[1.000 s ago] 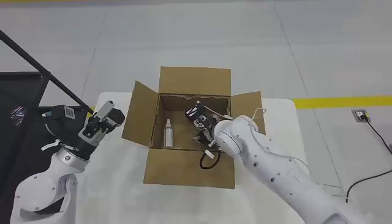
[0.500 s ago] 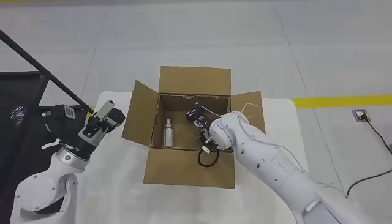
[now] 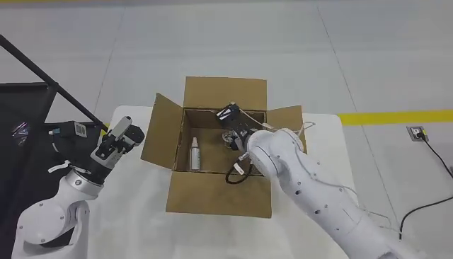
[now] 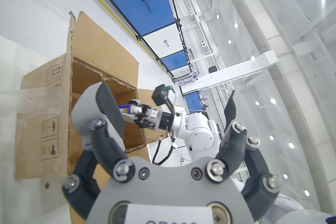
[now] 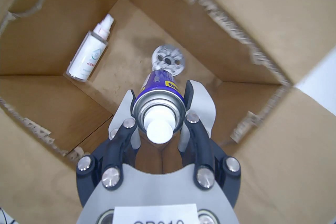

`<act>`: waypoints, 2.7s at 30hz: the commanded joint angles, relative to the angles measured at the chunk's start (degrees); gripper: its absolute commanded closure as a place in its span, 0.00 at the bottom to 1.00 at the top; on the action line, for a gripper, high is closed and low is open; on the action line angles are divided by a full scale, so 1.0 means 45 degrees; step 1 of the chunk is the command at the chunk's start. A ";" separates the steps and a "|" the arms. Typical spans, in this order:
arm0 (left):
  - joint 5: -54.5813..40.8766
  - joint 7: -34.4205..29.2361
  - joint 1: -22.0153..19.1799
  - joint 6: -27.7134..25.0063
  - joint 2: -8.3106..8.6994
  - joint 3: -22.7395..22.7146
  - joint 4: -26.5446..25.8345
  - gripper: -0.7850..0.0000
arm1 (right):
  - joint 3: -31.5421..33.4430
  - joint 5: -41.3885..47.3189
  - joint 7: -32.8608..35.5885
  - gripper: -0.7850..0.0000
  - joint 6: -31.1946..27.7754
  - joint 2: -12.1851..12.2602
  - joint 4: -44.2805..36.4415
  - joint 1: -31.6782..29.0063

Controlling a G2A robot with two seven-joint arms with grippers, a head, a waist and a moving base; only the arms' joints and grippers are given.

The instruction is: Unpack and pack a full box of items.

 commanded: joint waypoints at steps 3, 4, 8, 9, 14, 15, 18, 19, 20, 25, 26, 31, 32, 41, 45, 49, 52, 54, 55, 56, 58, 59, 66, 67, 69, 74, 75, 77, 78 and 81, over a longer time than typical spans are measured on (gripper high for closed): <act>0.0000 0.0000 0.0000 0.0000 0.0000 0.0000 0.0000 0.00 | 0.2258 -0.2576 0.1499 1.00 0.0579 0.0763 -0.5063 -0.2666; 0.0000 0.0000 0.0000 0.0000 0.0000 0.0000 0.0000 0.00 | 0.2785 -0.3228 0.1764 1.00 0.0760 0.0896 -0.6023 -0.3301; 0.0000 0.0000 0.0000 0.0000 0.0000 0.0000 0.0000 0.00 | 0.4759 -0.5455 0.2391 1.00 0.1586 0.1227 -0.8737 -0.5575; 0.0000 0.0000 0.0000 0.0000 0.0000 0.0000 0.0000 0.00 | 0.5048 -0.5748 0.2464 1.00 0.1760 0.1254 -0.8919 -0.5871; 0.0000 0.0000 0.0000 0.0000 0.0000 0.0000 0.0000 0.00 | 0.7038 -0.5780 0.2592 1.00 0.2484 0.1324 -0.8416 -0.7209; 0.0000 0.0000 0.0000 0.0000 0.0000 0.0000 0.0000 0.00 | 0.7425 -0.5629 0.2491 1.00 0.2502 0.1334 -0.7961 -0.7345; 0.0000 0.0000 0.0000 0.0000 0.0000 0.0000 0.0000 0.00 | 0.8035 -0.4914 0.2112 1.00 0.2241 0.1331 -0.6518 -0.7444; 0.0000 0.0000 0.0000 0.0000 0.0000 0.0000 0.0000 0.00 | 0.8183 -0.4543 0.1889 1.00 0.2011 0.1329 -0.5984 -0.7387; 0.0000 0.0000 0.0000 0.0000 0.0000 0.0000 0.0000 0.00 | 0.8369 -0.4227 0.1693 1.00 0.1791 0.1331 -0.5211 -0.7279; 0.0000 0.0000 0.0000 0.0000 0.0000 0.0000 0.0000 0.00 | 0.8372 -0.3313 0.0832 1.00 0.1183 0.1282 -0.2965 -0.6712; 0.0000 0.0000 0.0000 0.0000 0.0000 0.0000 0.0000 0.00 | 0.8332 -0.3185 0.0705 1.00 0.1090 0.1269 -0.2565 -0.6547; 0.0000 0.0000 0.0000 0.0000 0.0000 0.0000 0.0000 0.00 | 0.8131 -0.2763 0.0339 1.00 0.0780 0.1212 -0.0969 -0.5895; 0.0000 0.0000 0.0000 0.0000 0.0000 0.0000 0.0000 0.00 | 0.8055 -0.2735 0.0323 1.00 0.0714 0.1200 -0.0706 -0.5769; 0.0000 0.0000 0.0000 0.0000 0.0000 0.0000 0.0000 0.00 | 0.7714 -0.2305 0.0144 0.67 0.0550 0.1101 0.1234 -0.4851; 0.0000 0.0000 0.0000 0.0000 0.0000 0.0000 0.0000 0.00 | 0.7731 -0.2145 0.0047 0.16 0.0511 0.1092 0.1473 -0.4754; 0.0000 0.0000 0.0000 0.0000 0.0000 0.0000 0.0000 0.00 | 0.7879 -0.2054 -0.0217 0.00 0.0762 0.1094 0.1243 -0.4783; 0.0000 0.0000 0.0000 0.0000 0.0000 0.0000 0.0000 0.00 | 0.8024 -0.2326 -0.0416 0.00 0.1378 0.1103 0.0490 -0.4946; 0.0000 0.0000 0.0000 0.0000 0.0000 0.0000 0.0000 0.00 | 0.8166 -0.2579 -0.0714 0.00 0.2107 0.1097 -0.0569 -0.5235; 0.0000 0.0000 0.0000 0.0000 0.0000 0.0000 0.0000 0.00 | 0.8213 -0.2820 -0.0861 0.00 0.2521 0.1095 -0.1273 -0.5449; 0.0000 0.0000 0.0000 0.0000 0.0000 0.0000 0.0000 0.00 | 0.8211 -0.3139 -0.0995 0.00 0.2942 0.1088 -0.2133 -0.5688; 0.0000 0.0000 0.0000 0.0000 0.0000 0.0000 0.0000 0.00 | 0.7994 -0.3442 -0.1170 0.00 0.3252 0.1056 -0.4191 -0.6177; 0.0000 0.0000 0.0000 0.0000 0.0000 0.0000 0.0000 0.00 | 0.7832 -0.3563 -0.1259 0.00 0.3221 0.1043 -0.5201 -0.6377; 0.0000 0.0000 0.0000 0.0000 0.0000 0.0000 0.0000 0.00 | 0.4492 -0.4393 -0.0039 0.00 0.0792 0.0779 -0.6694 -0.4736; 0.0000 0.0000 0.0000 0.0000 0.0000 0.0000 0.0000 0.00 | 0.3824 -0.4068 0.0055 0.00 0.0614 0.0653 -0.6204 -0.4150; -0.0066 0.0208 0.0165 -0.0041 0.0002 0.0074 -0.0132 0.00 | 0.2669 -0.3534 0.0316 0.00 0.0341 0.0372 -0.4713 -0.2824; -0.0216 0.0544 0.0447 -0.0026 0.0044 0.0033 -0.0316 0.00 | 0.0067 -0.1555 0.0615 0.00 0.0002 -0.0609 -0.0106 0.0185; -0.0216 0.0544 0.0447 -0.0026 0.0044 0.0033 -0.0316 0.00 | -0.0362 -0.1172 0.0450 0.00 0.0019 -0.0829 0.0771 0.0608; -0.0216 0.0544 0.0447 -0.0026 0.0044 0.0033 -0.0316 0.00 | -0.1121 -0.0609 0.0146 0.00 0.0133 -0.1268 0.2465 0.1346; -0.0216 0.0544 0.0447 -0.0026 0.0044 0.0033 -0.0316 0.00 | -0.1427 -0.0331 -0.0067 0.00 0.0249 -0.1490 0.3259 0.1656; -0.0216 0.0544 0.0447 -0.0026 0.0044 0.0033 -0.0316 0.00 | -0.2092 0.0702 -0.0765 0.00 0.0253 -0.2129 0.5524 0.2376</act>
